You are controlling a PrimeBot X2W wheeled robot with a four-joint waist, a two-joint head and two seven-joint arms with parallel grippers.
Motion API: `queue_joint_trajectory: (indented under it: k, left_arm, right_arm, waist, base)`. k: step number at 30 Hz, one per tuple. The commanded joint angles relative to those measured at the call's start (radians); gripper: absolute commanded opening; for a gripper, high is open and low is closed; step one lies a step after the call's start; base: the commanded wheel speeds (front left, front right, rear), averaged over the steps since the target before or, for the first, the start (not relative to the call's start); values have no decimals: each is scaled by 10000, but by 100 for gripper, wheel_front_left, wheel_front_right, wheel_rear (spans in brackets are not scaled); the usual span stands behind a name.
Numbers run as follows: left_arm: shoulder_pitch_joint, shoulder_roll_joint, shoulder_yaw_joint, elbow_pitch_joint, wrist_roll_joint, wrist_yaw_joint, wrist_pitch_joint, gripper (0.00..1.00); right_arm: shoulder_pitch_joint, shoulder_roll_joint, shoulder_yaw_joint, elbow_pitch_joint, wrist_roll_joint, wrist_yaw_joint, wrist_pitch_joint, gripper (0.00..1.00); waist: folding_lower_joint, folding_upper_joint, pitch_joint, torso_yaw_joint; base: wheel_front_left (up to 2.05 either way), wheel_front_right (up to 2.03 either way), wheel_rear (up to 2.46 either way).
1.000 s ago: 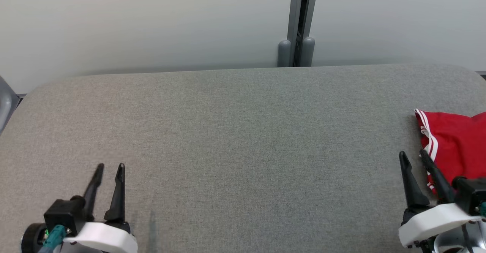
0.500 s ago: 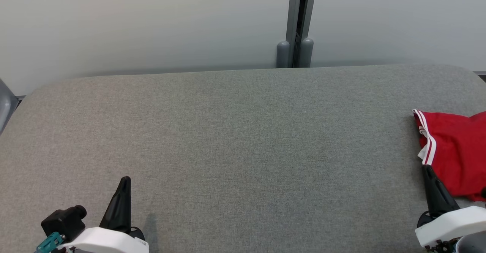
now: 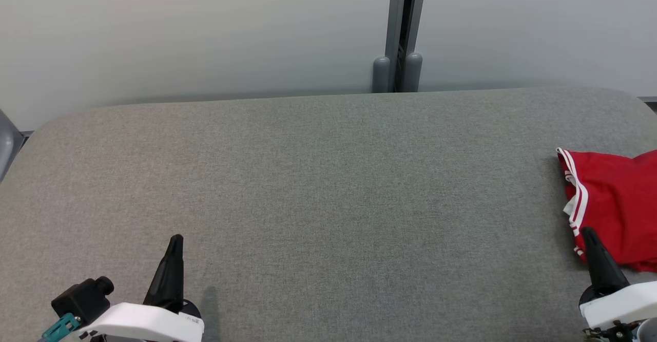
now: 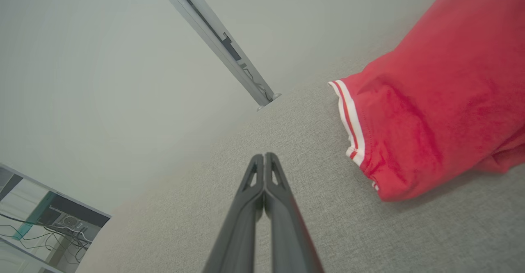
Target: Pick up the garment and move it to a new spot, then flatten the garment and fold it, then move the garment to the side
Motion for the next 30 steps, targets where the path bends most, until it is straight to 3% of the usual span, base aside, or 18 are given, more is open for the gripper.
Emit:
queue_joint_trajectory:
  k: [1,30]
  left_arm:
    - [-303,-7,87,-91,-369,-114,1,0]
    - [-457,-604,218,56,-3206,-788,114,0]
  right_arm:
    - [-280,-61,-152,-87,448,1,97,0]
    - [-417,-44,-972,313,3904,1,1006,0]
  waist:
    - [0,-1,-3,-4]
    - [0,-1,-56,-62]
  base:
    - [0,0,0]
    - [0,0,0]
